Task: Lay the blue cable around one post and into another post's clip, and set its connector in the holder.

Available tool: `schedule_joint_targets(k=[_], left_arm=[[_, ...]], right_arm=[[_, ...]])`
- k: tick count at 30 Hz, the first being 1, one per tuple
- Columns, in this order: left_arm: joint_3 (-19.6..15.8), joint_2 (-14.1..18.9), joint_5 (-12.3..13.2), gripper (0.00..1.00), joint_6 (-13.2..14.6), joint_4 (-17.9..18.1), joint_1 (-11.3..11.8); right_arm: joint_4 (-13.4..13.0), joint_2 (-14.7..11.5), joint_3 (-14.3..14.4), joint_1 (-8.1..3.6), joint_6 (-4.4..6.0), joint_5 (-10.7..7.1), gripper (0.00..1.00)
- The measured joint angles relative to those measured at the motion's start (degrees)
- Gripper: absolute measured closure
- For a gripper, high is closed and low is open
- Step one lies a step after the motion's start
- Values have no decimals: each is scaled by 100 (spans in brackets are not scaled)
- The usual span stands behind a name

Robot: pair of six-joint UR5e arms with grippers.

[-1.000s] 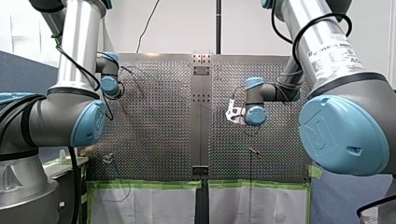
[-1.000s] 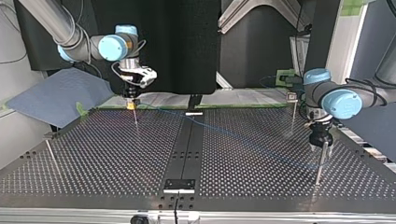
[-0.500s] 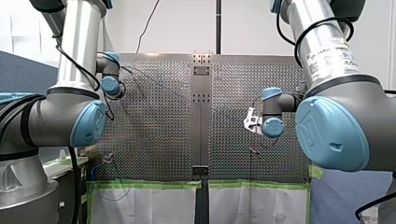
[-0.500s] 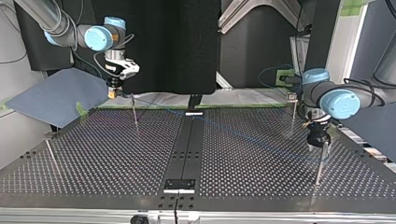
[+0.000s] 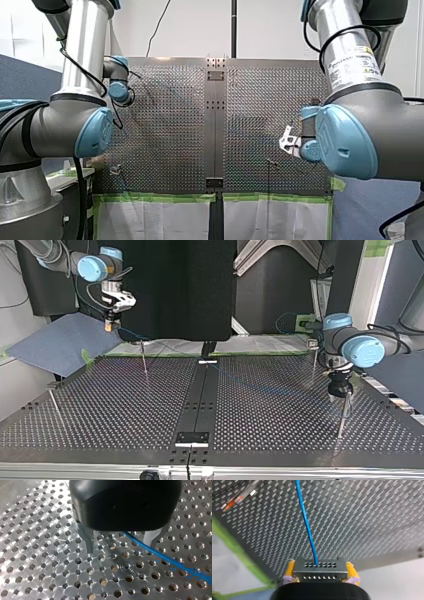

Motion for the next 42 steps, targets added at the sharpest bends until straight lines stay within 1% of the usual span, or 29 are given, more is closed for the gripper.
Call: schedule_joint_targets(k=[3, 6, 9, 14, 15, 17, 18, 20, 21, 24, 28, 32, 33, 36, 39, 42], left_arm=[[0, 0, 0, 0, 4, -1, -5], [0, 0, 0, 0, 5, -5, -11], [0, 0, 1, 0, 6, -8, -16], [0, 0, 7, 0, 6, -9, -20], [0, 0, 8, 0, 6, -9, -20], [0, 0, 8, 0, 6, -9, -19], [0, 0, 9, 0, 6, -9, -19], [0, 0, 9, 0, 6, -8, -17], [0, 0, 9, 0, 6, -7, -16], [0, 0, 9, 0, 6, -3, -15], [0, 0, 9, 0, 6, -4, -13], [0, 0, 9, 0, 6, -8, -13], [0, 0, 9, 0, 6, -8, -14], [0, 0, 9, 0, 6, -7, -14], [0, 0, 9, 0, 6, -8, -14], [0, 0, 9, 0, 6, -8, -15]], right_arm=[[-193, 179, 180, -192, 132, -108, 100], [-362, 346, 256, -370, 245, -143, 100], [-443, 434, 276, -542, 299, -148, 100], [-471, 472, 272, -829, 370, -145, 100], [-468, 479, 270, -905, 390, -149, 100], [-457, 490, 269, -1016, 430, -165, 100], [-444, 495, 268, -1087, 461, -185, 100], [-425, 501, 269, -1194, 496, -239, 100], [-422, 505, 269, -1265, 509, -283, 100], [-440, 518, 259, -1437, 525, -359, 100], [-429, 612, 169, -1646, 539, -393, 100], [-340, 810, 10, -1870, 545, -400, 100], [-324, 879, -21, -1942, 546, -400, 100], [-357, 1000, -73, -2102, 546, -404, 100], [-375, 1105, -162, -2165, 547, -471, 100], [-320, 1194, -251, -2166, 534, -604, 100]])
